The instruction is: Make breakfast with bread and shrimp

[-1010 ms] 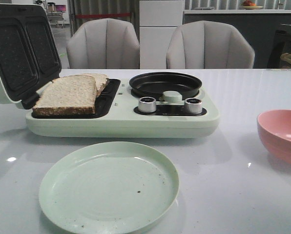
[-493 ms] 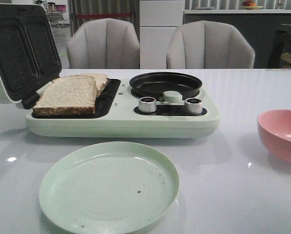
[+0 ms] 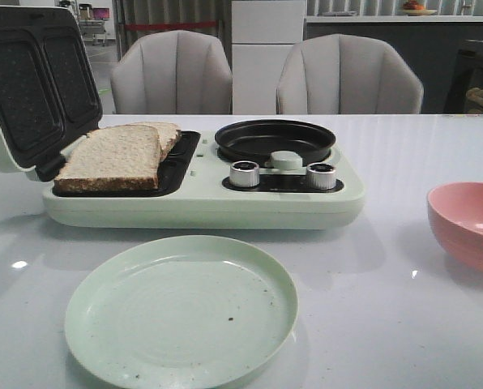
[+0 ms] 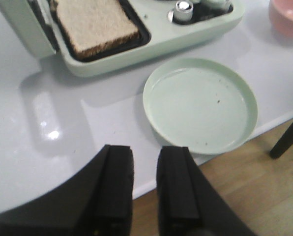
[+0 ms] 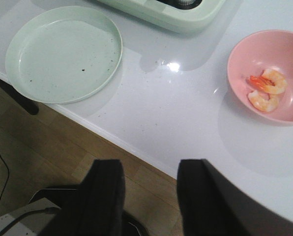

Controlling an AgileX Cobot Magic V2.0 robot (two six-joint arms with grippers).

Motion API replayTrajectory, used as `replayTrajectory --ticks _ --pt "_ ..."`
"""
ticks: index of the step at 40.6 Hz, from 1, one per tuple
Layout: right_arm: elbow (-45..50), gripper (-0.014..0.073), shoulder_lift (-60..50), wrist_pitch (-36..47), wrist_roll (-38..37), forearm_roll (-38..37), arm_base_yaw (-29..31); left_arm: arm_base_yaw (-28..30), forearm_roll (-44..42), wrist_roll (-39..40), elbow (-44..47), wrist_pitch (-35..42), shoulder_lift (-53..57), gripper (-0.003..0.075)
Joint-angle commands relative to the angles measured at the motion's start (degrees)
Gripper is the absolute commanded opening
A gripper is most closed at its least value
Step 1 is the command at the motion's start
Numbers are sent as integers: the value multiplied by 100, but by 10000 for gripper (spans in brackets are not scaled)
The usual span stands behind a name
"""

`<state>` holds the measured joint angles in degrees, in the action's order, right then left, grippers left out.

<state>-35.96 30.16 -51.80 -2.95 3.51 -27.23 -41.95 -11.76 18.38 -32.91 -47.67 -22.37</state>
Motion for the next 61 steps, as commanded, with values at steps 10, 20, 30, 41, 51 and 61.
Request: replayTrajectory --ticks 10,20,30,41,51,61 --pt "-144 382 14 366 2 4 6 -25 -552 211 -435 488 -1157 102" --pt "-144 382 14 366 2 4 6 332 -905 215 -1186 -786 -2680 102" --pt "-144 382 14 366 2 4 6 2015 269 -768 -2204 -654 -3702 108" --pt "-144 382 14 366 2 4 6 4162 2053 -1838 -3032 -676 -4478 108" --pt "-144 382 14 366 2 4 6 5222 2745 -1838 -3510 -676 -5247 98" --pt "-144 382 14 366 2 4 6 5651 4005 -1838 -4023 -307 -5997 98"
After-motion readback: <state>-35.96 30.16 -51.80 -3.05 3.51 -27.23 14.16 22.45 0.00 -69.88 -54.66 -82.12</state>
